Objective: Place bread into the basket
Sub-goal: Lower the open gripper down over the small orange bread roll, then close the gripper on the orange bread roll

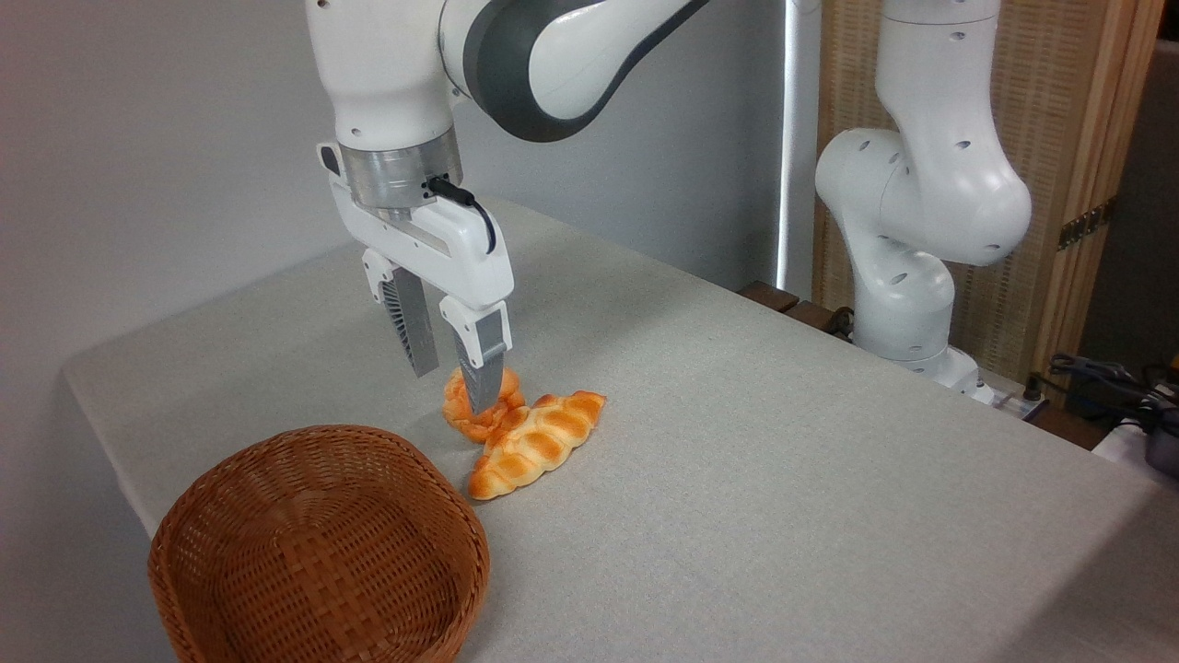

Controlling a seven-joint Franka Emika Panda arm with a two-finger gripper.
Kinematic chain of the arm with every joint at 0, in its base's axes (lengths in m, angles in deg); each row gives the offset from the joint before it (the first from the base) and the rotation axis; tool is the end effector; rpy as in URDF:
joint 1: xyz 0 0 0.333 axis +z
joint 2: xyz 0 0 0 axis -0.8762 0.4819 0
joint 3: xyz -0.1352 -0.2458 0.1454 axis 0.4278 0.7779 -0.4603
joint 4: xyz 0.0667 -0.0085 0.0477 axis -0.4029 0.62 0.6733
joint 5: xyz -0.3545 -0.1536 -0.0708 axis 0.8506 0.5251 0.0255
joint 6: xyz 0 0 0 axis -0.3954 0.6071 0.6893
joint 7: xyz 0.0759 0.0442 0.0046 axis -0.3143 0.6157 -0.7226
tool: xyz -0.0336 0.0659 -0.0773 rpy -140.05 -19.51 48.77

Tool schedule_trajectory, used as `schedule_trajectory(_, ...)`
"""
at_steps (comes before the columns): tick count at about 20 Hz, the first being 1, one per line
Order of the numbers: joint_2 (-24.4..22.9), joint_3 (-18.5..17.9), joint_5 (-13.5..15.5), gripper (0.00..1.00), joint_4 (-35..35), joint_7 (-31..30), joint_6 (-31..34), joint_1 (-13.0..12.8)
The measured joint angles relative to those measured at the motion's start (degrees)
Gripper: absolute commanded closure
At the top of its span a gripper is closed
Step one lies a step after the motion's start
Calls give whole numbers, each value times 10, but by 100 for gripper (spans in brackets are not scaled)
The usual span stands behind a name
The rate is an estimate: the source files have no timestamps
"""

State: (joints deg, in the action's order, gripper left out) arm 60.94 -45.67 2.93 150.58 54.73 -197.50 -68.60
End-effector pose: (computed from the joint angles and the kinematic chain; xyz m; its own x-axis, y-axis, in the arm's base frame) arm 0.5425 -0.1118 0.5030 0.7668 -0.6398 0.0514 -0.6418 -0.7654 0.0482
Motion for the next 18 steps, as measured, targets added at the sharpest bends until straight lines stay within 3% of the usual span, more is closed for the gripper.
schedule_trajectory(5, 1, 0, 64, 0, 22, -16, -12, 0)
schedule_trajectory(8, 1, 0, 79, 0, 34, -16, -20, -8)
schedule_trajectory(12, 12, 1, 79, 0, 41, -18, -17, -26)
schedule_trajectory(16, 29, 2, 49, 0, 43, -18, -7, -48)
schedule_trajectory(18, 31, 2, 39, 19, 43, -18, -4, -52)
